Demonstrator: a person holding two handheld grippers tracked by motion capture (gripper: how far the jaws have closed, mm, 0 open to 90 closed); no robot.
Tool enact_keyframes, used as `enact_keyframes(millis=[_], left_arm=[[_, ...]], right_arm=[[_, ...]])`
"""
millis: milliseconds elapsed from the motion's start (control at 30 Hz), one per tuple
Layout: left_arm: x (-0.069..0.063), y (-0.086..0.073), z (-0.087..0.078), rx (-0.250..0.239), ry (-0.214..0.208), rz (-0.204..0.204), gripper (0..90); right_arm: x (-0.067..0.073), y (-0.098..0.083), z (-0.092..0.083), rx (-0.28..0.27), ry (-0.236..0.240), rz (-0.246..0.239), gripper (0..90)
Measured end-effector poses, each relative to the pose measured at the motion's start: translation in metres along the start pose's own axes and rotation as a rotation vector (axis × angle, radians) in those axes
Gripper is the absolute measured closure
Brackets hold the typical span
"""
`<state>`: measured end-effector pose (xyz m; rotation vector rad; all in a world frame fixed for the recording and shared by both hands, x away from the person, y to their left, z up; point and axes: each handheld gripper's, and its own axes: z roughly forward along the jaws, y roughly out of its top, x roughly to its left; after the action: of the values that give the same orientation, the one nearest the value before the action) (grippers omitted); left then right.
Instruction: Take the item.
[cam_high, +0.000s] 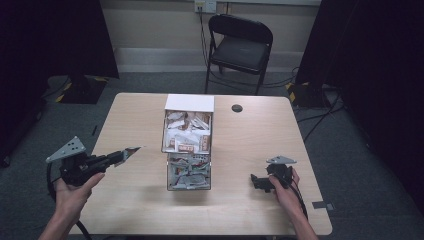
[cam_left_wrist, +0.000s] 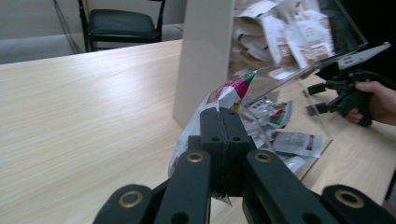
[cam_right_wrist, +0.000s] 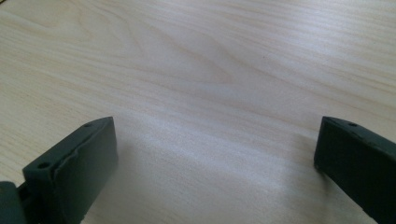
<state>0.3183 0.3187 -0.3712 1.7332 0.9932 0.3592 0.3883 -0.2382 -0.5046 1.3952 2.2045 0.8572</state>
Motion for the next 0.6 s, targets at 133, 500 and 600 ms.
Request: enact_keyframes(millis=[133,500,600], left_arm=[[0.012,-0.002,0.000,0.017,0.034,-0.017,90.0],[0.032,-0.006,0.003,0.048,0.110,-0.026,90.0],[0.035,-0.008,0.006,0.052,0.131,-0.024,90.0]], right_arm=[[0.000,0.000,0.000,0.000,0.000,0.000,0.0],[0.000,0.000,0.000,0.000,0.000,0.000,0.0],[0.000,0.000,0.000,-0.001,0.000,-0.002,0.0]])
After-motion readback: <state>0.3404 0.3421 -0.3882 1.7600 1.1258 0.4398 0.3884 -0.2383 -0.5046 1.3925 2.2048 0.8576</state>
